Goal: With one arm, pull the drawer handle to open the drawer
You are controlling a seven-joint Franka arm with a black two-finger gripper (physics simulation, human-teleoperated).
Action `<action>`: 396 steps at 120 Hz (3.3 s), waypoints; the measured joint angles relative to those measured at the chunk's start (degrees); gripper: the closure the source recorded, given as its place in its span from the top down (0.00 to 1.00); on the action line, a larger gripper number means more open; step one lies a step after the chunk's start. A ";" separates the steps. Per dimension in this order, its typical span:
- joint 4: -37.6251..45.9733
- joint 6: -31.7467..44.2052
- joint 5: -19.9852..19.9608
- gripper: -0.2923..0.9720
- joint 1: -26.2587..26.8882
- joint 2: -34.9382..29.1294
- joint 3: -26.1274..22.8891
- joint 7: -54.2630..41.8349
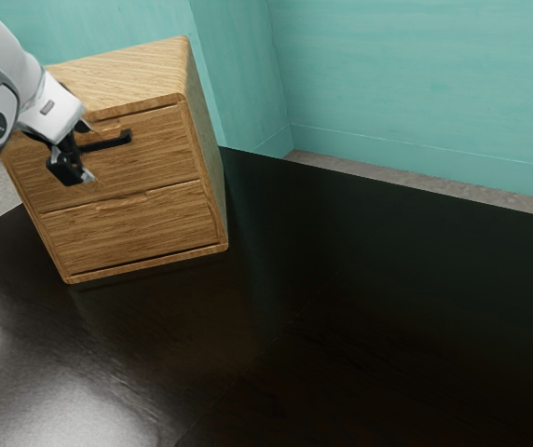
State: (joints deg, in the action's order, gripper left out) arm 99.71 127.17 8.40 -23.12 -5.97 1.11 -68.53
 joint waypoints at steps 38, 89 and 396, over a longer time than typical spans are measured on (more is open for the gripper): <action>1.14 4.72 0.10 0.77 0.30 0.39 0.24 -1.24; 2.77 6.87 -0.36 0.76 -0.18 2.08 -0.05 -1.57; 33.19 5.26 0.03 0.76 3.51 -28.68 -1.45 -0.51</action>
State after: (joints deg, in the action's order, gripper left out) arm 132.90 132.43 8.43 -19.61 -34.65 -0.34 -69.04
